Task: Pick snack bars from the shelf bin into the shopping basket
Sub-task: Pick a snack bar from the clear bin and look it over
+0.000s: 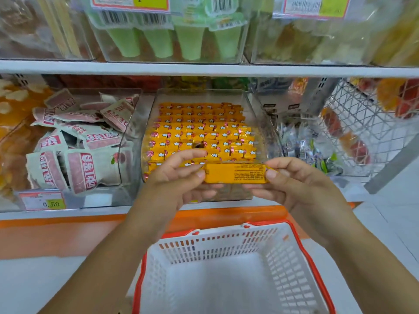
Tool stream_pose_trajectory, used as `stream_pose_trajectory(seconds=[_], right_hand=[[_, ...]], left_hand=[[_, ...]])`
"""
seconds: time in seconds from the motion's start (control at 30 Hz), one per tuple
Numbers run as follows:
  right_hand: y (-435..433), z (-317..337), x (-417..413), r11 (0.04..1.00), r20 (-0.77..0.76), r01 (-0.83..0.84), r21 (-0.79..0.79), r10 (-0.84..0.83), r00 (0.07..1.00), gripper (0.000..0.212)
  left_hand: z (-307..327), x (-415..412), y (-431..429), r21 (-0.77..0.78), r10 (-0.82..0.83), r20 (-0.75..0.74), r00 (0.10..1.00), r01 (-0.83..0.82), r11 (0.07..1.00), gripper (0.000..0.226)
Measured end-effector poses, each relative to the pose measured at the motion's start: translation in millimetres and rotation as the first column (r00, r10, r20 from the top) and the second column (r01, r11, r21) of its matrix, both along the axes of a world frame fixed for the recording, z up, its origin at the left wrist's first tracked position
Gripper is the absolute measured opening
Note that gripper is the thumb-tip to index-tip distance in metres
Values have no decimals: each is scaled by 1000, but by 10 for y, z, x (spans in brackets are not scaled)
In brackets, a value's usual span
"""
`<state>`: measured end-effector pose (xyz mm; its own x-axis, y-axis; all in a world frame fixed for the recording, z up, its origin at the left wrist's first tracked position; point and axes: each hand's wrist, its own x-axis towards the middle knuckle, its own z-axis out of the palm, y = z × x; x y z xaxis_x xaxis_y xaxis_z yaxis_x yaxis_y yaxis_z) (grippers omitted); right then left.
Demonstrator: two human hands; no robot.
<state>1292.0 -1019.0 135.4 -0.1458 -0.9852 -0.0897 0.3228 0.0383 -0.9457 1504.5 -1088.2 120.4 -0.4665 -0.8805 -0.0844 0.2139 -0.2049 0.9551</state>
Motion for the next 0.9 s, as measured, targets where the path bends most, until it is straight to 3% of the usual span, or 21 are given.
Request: stream_pose_trajectory(seconds=[0.17,0.33,0.4,0.53,0.67,0.8,0.9], right_hand=[[-92,-24,-23,1000,-9,16,16,-16,1000,46],[-97,-60,-58,999,77,-18,47,14,997,32],[-87,-58,-75,998,100,-42,52,37,994,38],[-64,-53,-63,999,26,37,29,-38,999,42],[-55,-95,-50,992,-30,120,-51,-121,992,7],[-57,-120,-6,983,-120,149,-109,-161,980,9],[-42,-95,-4,969,-153,176,-171,-203,967,25]], left_hand=[[-4,-34,-54,-24,27,-17,999,-27,999,21],[8,2,-91,-41,17,-10,1000,-18,999,40],[15,28,-87,-41,-28,-1,1000,28,999,45],[27,5,-49,-86,56,90,994,-48,995,31],[48,-58,-3,-192,133,255,958,-85,978,34],[61,-122,54,-229,239,240,941,-184,956,16],[61,-120,70,-309,263,206,943,-192,931,11]])
